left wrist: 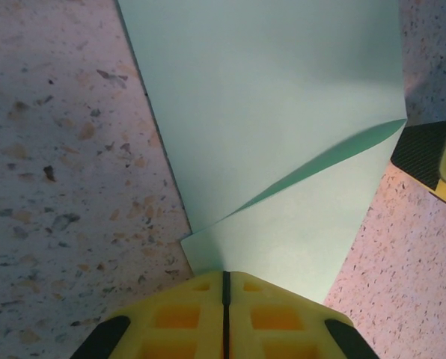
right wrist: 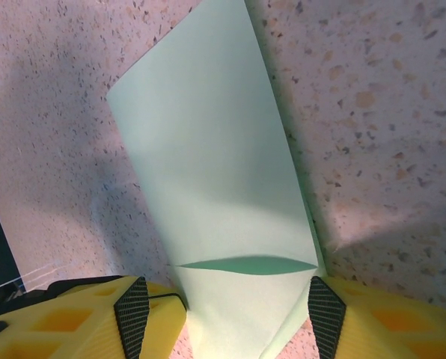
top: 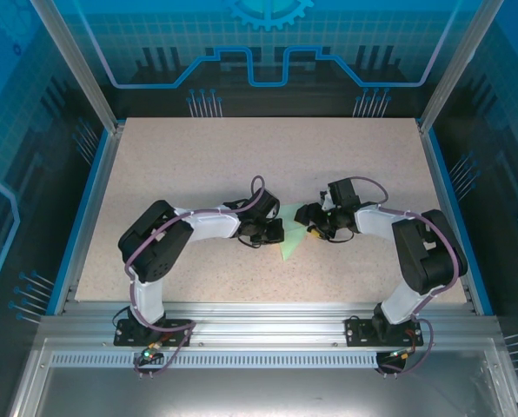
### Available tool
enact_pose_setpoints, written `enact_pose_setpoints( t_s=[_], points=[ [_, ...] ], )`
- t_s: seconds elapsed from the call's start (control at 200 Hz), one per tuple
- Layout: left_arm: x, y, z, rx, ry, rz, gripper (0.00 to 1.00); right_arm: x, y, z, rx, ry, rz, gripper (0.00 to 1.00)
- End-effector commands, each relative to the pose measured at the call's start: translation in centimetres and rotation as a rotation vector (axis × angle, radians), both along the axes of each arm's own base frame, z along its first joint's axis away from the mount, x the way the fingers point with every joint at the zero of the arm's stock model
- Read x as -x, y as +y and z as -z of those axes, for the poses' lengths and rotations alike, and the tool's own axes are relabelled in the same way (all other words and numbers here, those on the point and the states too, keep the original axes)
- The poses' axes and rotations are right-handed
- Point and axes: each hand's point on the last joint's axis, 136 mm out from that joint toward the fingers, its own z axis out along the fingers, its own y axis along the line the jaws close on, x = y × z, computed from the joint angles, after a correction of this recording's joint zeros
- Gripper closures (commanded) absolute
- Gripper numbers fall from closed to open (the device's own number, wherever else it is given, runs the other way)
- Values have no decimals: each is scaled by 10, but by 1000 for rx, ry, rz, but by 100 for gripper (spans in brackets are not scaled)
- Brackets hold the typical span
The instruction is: Fold a paper plane with a square sheet of paper (pick it up from the middle)
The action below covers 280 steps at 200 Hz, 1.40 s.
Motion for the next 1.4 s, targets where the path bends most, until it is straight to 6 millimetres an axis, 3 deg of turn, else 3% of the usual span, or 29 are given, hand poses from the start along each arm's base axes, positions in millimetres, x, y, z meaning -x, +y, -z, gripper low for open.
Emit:
enact_pose_setpoints(
  t_s=[0.0,0.56,0.83,1.02,1.18,1.395],
  points=[
    [2,8,13,-40,33,-16,91,-9,3,-4,-41,4,17,38],
    [3,8,14,-46,40,-9,91,-6,16,-10,-89,-65,-94,45],
    [0,6,-6,-10,2,-13,88,7,21,0,-37,-85,-282,65],
    [-2,4,-16,1,-14,-11,87,15,25,-1,-32,-110,-372,68],
    [-1,5,-20,8,-18,-13,86,15,21,6,8,-98,-382,82],
    [6,6,-43,18,-84,-3,67,15,24,8,19,-56,-323,90]
  ],
)
